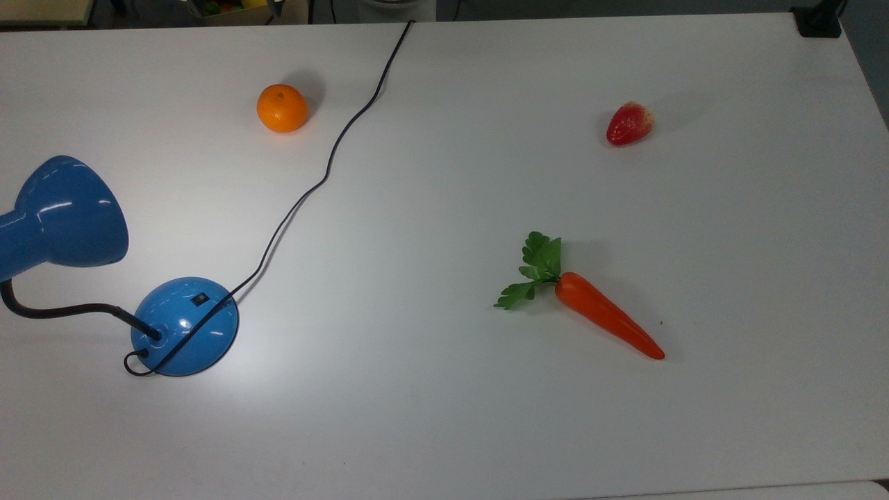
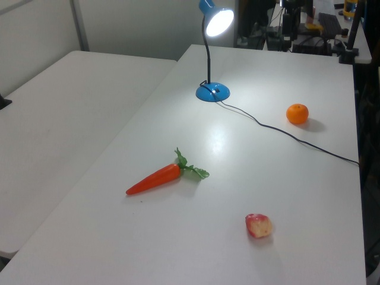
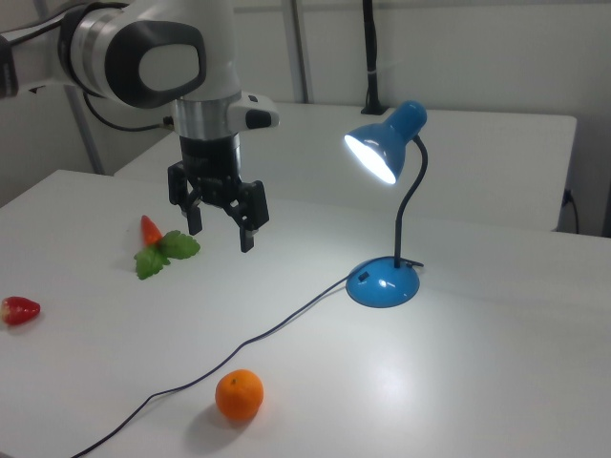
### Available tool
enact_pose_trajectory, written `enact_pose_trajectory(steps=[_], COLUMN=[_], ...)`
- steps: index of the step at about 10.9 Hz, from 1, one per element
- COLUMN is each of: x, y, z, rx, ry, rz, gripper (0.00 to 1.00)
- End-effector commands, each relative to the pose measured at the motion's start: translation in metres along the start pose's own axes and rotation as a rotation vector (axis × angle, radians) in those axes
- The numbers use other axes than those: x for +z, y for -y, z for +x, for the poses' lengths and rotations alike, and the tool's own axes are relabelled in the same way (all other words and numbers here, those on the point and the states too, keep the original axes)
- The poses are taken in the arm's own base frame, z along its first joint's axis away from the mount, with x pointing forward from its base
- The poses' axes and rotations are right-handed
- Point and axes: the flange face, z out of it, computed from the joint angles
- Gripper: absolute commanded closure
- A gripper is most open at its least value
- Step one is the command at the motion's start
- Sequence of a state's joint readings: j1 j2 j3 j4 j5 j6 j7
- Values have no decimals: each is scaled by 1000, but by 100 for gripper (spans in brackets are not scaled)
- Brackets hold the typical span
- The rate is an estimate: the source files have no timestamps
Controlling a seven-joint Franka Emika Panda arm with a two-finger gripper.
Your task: Turn off lamp
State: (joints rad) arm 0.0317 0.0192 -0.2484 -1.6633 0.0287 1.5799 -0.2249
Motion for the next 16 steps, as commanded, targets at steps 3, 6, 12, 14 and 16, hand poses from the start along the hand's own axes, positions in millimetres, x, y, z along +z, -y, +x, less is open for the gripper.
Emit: enact_pose_trajectory(steps=[3, 6, 12, 14, 16], x=[-5, -5, -5, -5, -6], y=[1, 1, 1, -1, -7], z=[-10, -10, -10, -11, -11], rx=[7, 7, 9, 13, 26], ry=[13, 13, 13, 10, 3], rz=[-13, -13, -12, -9, 0], gripper=[0, 0, 2, 28, 59])
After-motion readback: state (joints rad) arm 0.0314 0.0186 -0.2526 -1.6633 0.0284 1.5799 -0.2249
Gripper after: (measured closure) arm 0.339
